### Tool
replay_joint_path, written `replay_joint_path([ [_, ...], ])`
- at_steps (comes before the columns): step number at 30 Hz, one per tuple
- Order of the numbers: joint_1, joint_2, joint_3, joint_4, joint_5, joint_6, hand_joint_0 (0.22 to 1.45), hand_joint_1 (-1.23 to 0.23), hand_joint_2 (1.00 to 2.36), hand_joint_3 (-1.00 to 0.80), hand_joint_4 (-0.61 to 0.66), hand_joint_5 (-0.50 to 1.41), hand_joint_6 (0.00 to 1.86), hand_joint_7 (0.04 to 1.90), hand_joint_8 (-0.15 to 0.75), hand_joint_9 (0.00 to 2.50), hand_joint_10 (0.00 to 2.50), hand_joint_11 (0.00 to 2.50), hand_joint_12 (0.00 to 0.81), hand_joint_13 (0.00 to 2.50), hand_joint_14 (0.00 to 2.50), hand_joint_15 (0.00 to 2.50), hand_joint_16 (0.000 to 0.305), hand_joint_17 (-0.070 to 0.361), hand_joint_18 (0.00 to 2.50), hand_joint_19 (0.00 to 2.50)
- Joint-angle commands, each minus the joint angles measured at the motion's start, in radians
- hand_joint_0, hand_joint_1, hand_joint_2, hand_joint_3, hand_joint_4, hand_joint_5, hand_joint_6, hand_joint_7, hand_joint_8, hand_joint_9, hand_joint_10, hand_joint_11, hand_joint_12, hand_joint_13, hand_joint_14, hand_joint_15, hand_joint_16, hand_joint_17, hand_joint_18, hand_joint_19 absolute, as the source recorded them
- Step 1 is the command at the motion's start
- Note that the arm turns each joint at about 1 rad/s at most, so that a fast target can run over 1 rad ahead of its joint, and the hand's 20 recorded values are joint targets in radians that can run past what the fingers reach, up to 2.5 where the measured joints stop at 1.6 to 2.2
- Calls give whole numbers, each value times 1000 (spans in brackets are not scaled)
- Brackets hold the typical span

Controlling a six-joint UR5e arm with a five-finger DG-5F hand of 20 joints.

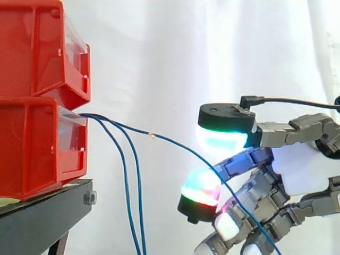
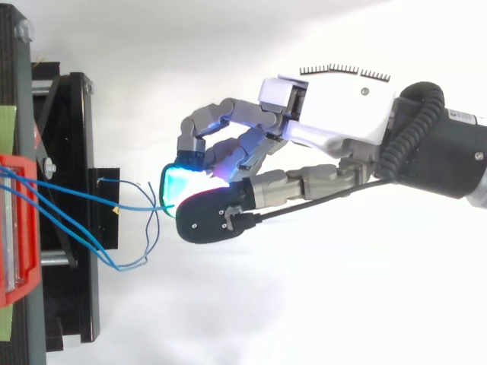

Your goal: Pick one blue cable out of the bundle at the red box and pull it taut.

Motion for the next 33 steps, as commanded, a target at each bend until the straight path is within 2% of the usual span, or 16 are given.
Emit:
replay_joint_path([
  [1,0,0,19,-1,-1,0,561,-662,1015,-297,249,-142,824,1068,374,938,10,394,411,571,6,194,64,144,814,396],
  [5,0,0,38,-10,-1,-6,573,-679,1015,-277,259,-144,835,1068,373,936,10,400,408,572,6,198,63,142,817,399],
  [11,6,0,42,-36,-3,-13,590,-689,1015,-270,266,-144,845,1066,368,934,10,405,401,578,6,198,62,140,816,399],
  [15,9,0,42,-50,-1,-14,530,-605,1007,-415,264,-144,840,1003,378,935,10,399,418,576,6,193,65,147,827,386],
  [20,12,0,42,-79,0,-20,505,-597,1002,-475,264,-141,829,993,389,936,9,390,426,576,5,191,67,152,831,381],
  [28,14,0,42,-87,0,-25,601,-771,1011,-359,267,-144,848,1063,362,928,10,413,398,582,6,187,61,138,817,392],
  [33,14,0,42,-87,0,-25,625,-796,1018,-253,245,-142,870,1070,362,940,10,429,389,596,6,186,61,136,846,386],
])
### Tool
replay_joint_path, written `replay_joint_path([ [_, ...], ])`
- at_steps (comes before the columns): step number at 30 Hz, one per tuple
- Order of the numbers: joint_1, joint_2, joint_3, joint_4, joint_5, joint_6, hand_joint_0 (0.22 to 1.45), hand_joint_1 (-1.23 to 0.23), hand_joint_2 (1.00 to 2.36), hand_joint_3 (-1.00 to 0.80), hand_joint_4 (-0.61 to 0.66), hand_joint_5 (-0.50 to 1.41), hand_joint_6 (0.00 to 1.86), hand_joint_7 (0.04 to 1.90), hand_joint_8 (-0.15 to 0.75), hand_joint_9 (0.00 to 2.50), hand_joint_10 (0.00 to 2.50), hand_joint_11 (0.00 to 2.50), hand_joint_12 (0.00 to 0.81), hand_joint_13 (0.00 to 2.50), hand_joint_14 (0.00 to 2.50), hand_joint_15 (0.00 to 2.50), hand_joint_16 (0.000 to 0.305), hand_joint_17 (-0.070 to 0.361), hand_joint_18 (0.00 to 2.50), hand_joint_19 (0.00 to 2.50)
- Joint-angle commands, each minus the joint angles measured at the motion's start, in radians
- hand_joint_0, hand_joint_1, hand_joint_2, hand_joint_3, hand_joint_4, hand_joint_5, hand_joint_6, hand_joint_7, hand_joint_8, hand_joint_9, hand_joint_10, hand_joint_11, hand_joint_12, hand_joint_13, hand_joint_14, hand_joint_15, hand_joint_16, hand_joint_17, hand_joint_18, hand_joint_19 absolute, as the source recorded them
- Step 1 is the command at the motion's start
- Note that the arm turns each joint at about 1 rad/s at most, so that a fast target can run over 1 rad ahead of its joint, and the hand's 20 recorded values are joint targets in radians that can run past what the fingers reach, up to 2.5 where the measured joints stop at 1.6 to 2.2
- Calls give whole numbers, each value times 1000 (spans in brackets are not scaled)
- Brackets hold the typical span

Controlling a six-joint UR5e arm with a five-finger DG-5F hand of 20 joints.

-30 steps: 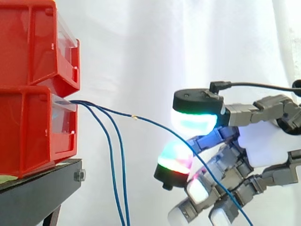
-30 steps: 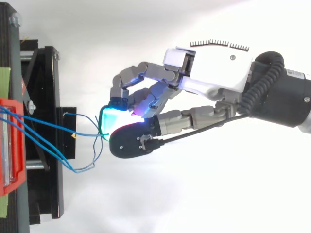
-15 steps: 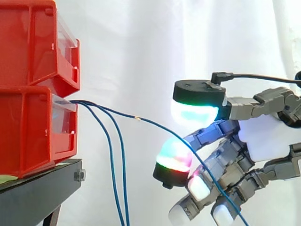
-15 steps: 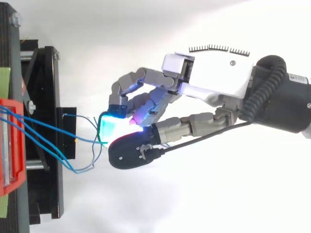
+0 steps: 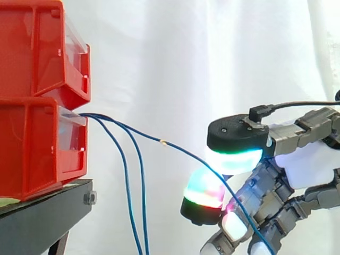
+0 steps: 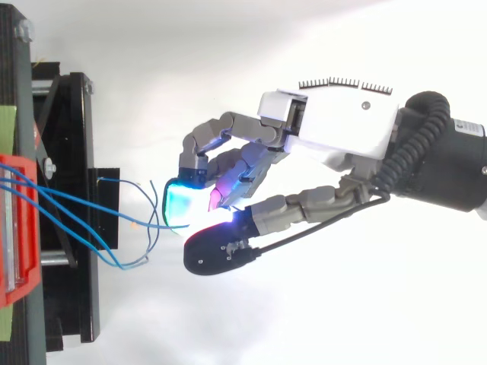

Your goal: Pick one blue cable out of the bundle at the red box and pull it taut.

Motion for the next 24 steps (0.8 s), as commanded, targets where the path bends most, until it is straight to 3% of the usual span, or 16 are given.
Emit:
replay_joint_path([
  [1,0,0,0,0,0,0,617,-794,1021,-208,242,-138,878,1083,367,954,11,429,389,613,6,193,61,137,873,392],
  [17,2,0,0,-8,1,0,611,-819,1021,5,178,-108,892,1174,396,1031,10,448,408,666,6,190,66,148,936,362],
  [24,9,2,0,-32,3,8,636,-873,1017,112,55,-91,888,1297,391,1084,12,437,407,710,6,191,67,151,976,344],
])
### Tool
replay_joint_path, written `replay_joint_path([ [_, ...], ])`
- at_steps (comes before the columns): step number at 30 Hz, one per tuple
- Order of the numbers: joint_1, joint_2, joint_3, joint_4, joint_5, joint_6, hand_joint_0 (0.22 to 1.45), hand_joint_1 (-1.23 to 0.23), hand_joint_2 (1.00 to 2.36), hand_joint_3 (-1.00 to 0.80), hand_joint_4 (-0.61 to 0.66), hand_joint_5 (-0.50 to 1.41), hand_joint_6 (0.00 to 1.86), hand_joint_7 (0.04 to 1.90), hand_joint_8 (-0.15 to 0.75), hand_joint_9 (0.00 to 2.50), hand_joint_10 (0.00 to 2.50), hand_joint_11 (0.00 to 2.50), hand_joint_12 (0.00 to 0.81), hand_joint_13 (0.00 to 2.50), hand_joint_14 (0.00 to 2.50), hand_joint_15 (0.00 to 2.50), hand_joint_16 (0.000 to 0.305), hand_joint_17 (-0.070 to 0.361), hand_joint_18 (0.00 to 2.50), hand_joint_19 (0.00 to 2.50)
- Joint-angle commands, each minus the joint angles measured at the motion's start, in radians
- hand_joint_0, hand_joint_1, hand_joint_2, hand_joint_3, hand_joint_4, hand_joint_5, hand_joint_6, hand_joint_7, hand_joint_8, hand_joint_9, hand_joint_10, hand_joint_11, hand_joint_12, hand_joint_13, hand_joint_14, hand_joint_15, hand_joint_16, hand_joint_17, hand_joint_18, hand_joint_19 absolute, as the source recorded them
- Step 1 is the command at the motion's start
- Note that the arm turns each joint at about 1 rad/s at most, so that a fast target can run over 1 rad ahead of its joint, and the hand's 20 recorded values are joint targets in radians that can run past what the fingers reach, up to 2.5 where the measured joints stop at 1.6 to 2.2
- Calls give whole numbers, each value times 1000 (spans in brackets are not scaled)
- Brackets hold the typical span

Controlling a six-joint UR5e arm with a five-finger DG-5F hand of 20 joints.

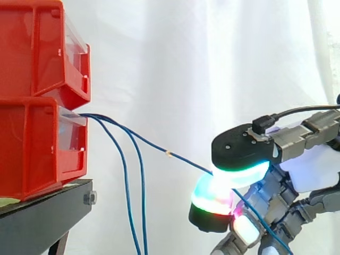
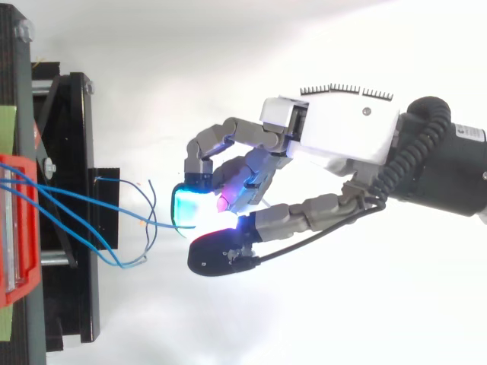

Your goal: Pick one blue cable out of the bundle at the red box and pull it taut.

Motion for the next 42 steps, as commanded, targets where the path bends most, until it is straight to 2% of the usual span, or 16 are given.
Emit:
replay_joint_path([
  [1,5,0,1,-17,-3,9,644,-878,1018,123,41,-91,889,1305,387,1086,11,451,405,711,6,186,67,150,977,348],
  [9,9,1,1,-36,-3,21,648,-879,1015,145,20,-89,895,1307,388,1110,11,447,405,733,6,197,67,152,1000,347],
  [14,12,35,1,-46,3,15,649,-879,1015,146,16,-88,897,1293,390,1117,11,444,407,735,6,200,68,152,1001,346],
  [18,15,47,1,-68,3,18,649,-878,1015,146,14,-87,897,1295,391,1119,10,441,406,736,6,198,68,152,1004,346],
  [24,17,47,1,-85,2,15,648,-878,1014,148,16,-87,896,1298,394,1122,11,447,407,738,6,203,68,153,1004,345],
  [29,17,47,0,-82,-6,12,649,-877,1014,148,17,-86,896,1295,394,1124,13,446,408,738,6,203,68,153,1008,344],
  [42,17,47,0,-77,-1,9,647,-874,1013,145,21,-87,897,1291,392,1121,10,445,410,733,6,192,68,154,998,345],
])
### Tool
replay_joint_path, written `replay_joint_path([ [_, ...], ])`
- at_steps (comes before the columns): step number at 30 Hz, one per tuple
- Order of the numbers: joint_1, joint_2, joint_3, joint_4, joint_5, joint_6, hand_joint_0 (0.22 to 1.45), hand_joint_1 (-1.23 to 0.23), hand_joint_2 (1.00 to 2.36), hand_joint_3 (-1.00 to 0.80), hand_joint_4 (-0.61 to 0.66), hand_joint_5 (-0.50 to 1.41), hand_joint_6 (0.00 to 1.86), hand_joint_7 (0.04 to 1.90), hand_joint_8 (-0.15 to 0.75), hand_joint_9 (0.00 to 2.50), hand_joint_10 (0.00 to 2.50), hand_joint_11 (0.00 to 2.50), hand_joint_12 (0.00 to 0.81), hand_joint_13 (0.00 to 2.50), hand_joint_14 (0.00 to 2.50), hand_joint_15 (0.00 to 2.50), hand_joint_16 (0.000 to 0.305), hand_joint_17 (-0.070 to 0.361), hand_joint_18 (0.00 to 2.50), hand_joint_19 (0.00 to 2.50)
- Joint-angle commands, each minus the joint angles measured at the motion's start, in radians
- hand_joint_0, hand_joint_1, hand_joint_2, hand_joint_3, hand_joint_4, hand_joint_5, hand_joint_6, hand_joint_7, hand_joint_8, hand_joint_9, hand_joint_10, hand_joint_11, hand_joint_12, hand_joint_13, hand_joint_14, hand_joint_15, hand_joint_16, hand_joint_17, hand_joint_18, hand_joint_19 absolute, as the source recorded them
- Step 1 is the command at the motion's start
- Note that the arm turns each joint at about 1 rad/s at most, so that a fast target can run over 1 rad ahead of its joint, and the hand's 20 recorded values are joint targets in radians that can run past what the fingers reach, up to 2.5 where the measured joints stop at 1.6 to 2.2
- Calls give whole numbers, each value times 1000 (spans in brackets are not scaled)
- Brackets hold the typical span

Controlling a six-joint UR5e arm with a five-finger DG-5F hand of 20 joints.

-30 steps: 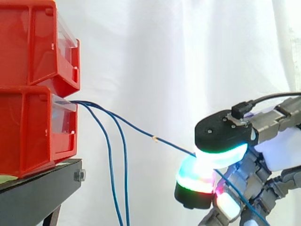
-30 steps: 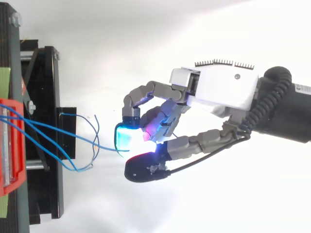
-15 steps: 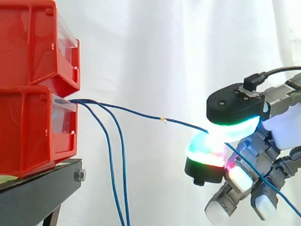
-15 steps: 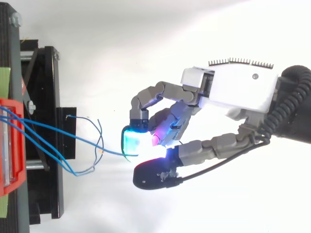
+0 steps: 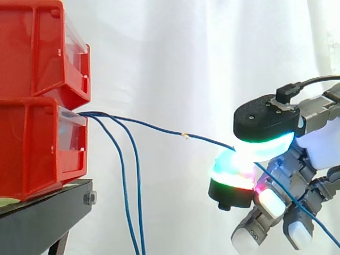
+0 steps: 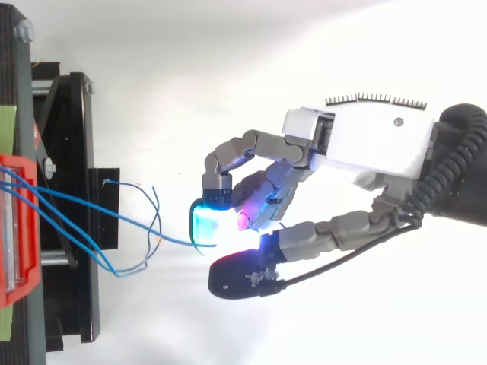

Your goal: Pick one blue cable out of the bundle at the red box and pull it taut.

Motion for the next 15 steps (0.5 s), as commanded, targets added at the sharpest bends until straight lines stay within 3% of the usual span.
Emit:
replay_joint_path([
  [1,0,0,0,0,0,-1,647,-874,1013,141,24,-87,897,1291,394,1116,10,432,411,733,6,194,68,154,999,344],
  [15,0,0,0,0,0,-1,648,-872,1014,134,22,-88,898,1285,396,1106,10,438,412,720,6,194,69,154,987,335],
])
